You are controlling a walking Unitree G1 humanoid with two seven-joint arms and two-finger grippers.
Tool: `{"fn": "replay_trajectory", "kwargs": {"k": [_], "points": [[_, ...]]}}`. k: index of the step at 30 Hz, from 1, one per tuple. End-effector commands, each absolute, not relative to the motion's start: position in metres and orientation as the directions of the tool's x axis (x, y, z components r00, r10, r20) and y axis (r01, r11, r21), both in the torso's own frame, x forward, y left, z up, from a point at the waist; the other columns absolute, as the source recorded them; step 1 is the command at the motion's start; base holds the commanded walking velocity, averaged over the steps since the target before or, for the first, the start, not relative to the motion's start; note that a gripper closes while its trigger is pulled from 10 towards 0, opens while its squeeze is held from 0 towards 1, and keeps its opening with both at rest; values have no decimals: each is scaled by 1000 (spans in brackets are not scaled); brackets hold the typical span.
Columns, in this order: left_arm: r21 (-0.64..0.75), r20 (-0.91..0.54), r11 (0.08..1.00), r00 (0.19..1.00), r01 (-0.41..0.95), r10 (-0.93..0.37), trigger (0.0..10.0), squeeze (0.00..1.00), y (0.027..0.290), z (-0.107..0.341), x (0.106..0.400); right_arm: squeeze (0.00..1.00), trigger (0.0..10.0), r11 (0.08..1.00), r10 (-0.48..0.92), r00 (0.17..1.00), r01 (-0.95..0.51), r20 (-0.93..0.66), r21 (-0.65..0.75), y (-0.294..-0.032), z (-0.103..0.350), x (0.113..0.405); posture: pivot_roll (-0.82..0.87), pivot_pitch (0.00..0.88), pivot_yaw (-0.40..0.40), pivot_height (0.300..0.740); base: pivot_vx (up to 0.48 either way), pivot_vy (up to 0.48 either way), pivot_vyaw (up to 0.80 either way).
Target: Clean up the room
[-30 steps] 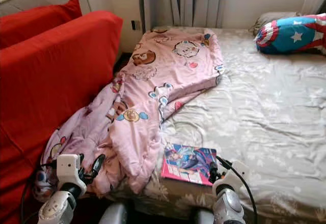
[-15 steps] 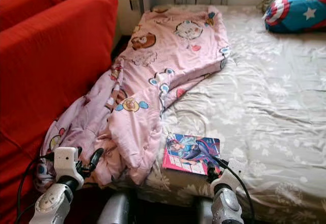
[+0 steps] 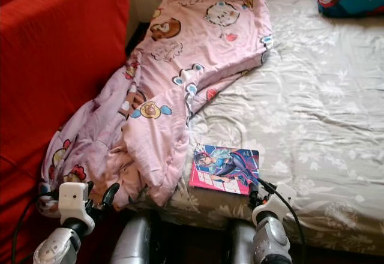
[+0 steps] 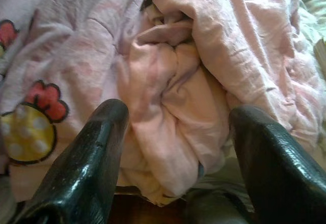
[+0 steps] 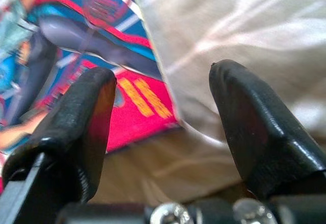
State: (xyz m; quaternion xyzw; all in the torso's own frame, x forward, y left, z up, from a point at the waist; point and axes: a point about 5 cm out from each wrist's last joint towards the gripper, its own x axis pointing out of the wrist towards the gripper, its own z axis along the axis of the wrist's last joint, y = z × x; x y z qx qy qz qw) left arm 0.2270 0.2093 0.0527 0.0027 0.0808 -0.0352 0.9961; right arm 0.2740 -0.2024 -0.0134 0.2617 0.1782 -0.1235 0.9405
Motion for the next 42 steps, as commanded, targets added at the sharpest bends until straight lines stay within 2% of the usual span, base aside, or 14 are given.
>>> {"fn": "replay_trajectory", "kwargs": {"k": [1, 7, 15, 20, 23, 29, 35, 37, 42], "points": [[17, -196, 998, 979, 66, -61, 10000, 0, 214, 49, 220, 0, 10000, 816, -118, 913, 313, -390, 485, -200, -13, 274, 219, 235, 94, 597, 0, 0, 0], [28, -211, 997, 976, 66, -59, 10000, 0, 217, 49, 215, 0, 10000, 799, -87, 924, 287, -371, 528, -201, -13, 274, 229, 243, 99, 597, 0, 0, 0], [43, -227, 997, 973, 65, -53, 10000, 0, 222, 53, 207, 0, 10000, 699, -129, 906, 371, -403, 612, -214, -22, 262, 250, 255, 107, 597, 0, 0, 0], [50, -228, 997, 972, 63, -50, 10000, 0, 225, 54, 206, 0, 10000, 664, -110, 902, 379, -417, 645, -212, -26, 258, 254, 258, 107, 597, 0, 0, 0], [52, -231, 996, 972, 66, -52, 10000, 0, 224, 56, 205, 0, 10000, 642, -51, 911, 345, -410, 685, -203, -29, 257, 257, 258, 108, 597, 0, 0, 0], [55, -232, 996, 971, 71, -56, 10000, 0, 223, 57, 204, 0, 10000, 501, 36, 934, 290, -354, 815, -188, -30, 257, 263, 260, 110, 597, 0, 0, 0], [62, -232, 996, 971, 70, -54, 10000, 0, 224, 59, 203, 0, 10000, 429, -10, 916, 366, -401, 826, -192, -37, 248, 278, 264, 107, 597, 0, 0, 0], [64, -231, 996, 972, 68, -51, 10000, 0, 225, 60, 201, 0, 10000, 354, -64, 907, 410, -416, 841, -199, -39, 245, 280, 265, 106, 597, 0, 0, 0], [71, -232, 995, 971, 69, -51, 10000, 0, 225, 62, 199, 0, 10000, 260, -94, 899, 437, -427, 861, -202, -41, 242, 290, 270, 105, 597, 0, 0, 0]]}}
